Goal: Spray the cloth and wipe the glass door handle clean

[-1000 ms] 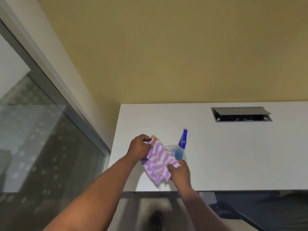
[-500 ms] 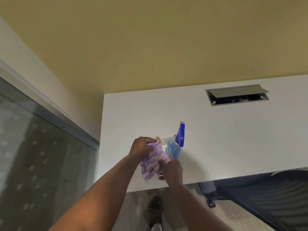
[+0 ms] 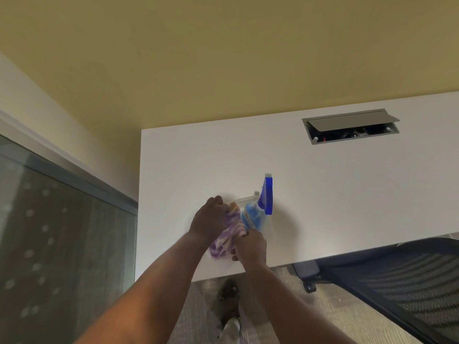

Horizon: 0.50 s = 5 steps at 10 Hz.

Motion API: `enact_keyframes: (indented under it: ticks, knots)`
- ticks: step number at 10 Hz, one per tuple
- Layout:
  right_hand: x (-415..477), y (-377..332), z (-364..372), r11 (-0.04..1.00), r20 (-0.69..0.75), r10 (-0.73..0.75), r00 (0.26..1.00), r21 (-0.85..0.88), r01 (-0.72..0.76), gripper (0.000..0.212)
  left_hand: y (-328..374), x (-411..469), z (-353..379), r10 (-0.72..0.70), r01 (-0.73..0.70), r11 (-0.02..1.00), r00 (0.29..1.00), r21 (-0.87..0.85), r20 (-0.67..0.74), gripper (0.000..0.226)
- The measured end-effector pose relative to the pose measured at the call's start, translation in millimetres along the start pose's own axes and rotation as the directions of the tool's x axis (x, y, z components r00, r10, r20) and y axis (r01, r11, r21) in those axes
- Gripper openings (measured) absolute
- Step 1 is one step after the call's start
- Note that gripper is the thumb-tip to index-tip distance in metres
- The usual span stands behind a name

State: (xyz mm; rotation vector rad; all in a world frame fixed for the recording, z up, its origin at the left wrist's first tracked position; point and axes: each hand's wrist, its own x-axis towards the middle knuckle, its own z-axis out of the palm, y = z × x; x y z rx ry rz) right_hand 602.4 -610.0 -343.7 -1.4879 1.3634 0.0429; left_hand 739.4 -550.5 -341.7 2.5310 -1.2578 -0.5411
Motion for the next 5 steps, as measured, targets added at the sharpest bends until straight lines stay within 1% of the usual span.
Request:
enact_keyframes:
  ticks: [2, 3, 4, 5]
  knots:
    - [-13, 0, -8, 0.999, -0.015, -0.039, 0.999, 0.018, 0.039, 0.018, -3, -6, -10, -0.034, 0.032, 0.999, 0.998, -0.039, -0.047, 0.023]
    - [-24, -2, -13, 0.994, -0.006, -0.095, 0.995, -0.054, 0.095, 0.024, -4, -15, -16, -0.054, 0.052, 0.998, 0.994, -0.028, -0.096, 0.021]
    - [-36, -3, -19, 0.952, -0.035, -0.248, 0.968, -0.196, 0.237, 0.029, 1, -27, -26, -0.073, 0.068, 0.996, 0.992, -0.048, -0.106, 0.032]
    - [-52, -4, -26, 0.932, -0.007, -0.323, 0.946, -0.176, 0.317, 0.04, 11, -41, -40, -0.12, 0.117, 0.993, 0.984, -0.03, -0.131, 0.05]
